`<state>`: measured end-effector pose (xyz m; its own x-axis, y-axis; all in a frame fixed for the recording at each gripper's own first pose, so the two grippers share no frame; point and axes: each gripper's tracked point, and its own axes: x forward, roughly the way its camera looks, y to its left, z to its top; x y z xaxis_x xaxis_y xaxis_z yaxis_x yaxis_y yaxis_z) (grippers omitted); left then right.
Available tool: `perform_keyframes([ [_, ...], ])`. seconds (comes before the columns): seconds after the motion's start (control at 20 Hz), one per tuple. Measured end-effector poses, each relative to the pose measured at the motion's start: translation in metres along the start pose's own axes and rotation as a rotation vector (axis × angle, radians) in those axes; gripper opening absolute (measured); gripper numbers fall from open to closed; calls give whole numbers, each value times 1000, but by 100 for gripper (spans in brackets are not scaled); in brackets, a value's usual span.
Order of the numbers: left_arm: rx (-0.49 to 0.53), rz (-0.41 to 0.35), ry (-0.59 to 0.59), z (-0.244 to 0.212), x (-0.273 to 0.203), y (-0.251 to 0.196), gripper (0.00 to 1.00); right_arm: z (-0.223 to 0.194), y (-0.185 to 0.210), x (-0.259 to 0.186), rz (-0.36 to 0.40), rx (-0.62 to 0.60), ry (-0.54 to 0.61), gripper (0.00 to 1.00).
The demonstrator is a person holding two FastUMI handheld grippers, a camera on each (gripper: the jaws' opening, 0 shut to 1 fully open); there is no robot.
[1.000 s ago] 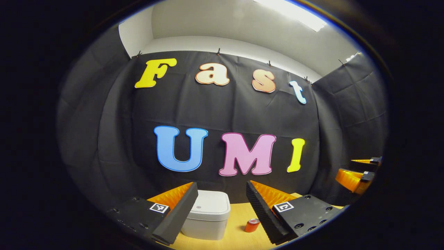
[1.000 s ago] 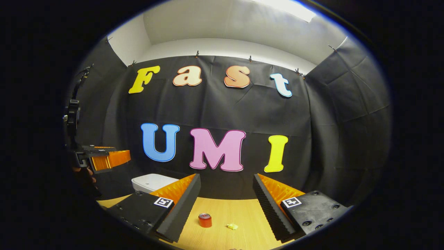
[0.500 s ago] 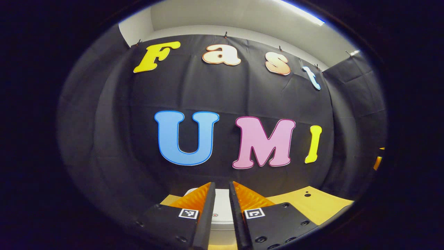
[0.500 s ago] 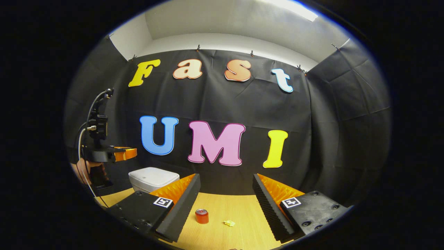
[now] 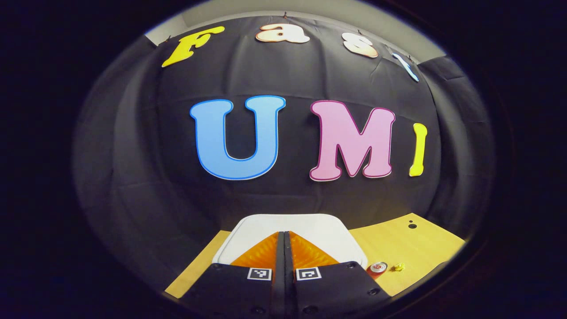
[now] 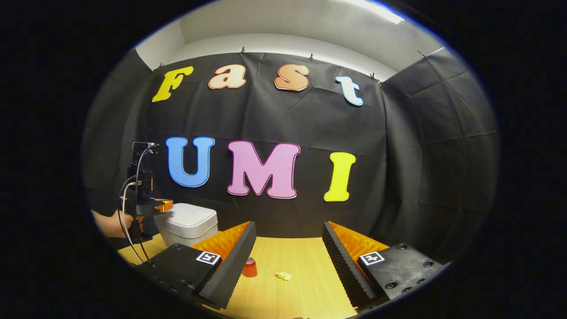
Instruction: Press the lid of the desktop garbage bin to open it, pick up the crumpled paper on the desktop and throw it into the bin, then pick up the pop can on the desktop and drop it into the bin, and finally close the garbage bin lid.
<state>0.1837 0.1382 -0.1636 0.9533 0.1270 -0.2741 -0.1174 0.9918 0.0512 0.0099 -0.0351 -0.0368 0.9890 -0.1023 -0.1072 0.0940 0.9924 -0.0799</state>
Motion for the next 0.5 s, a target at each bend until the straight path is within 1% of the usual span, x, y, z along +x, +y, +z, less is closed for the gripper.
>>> perform_keyframes([
  [0.25,-37,-20,63,-27,3,-5,5,-6,-5,-4,-19,0,18,97],
  [0.3,-23,-23,39,-24,2,-6,5,-6,-5,-5,-22,-4,18,97],
  [0.5,63,-37,12,-31,1,-8,6,-11,-4,-7,-18,-7,33,98],
])
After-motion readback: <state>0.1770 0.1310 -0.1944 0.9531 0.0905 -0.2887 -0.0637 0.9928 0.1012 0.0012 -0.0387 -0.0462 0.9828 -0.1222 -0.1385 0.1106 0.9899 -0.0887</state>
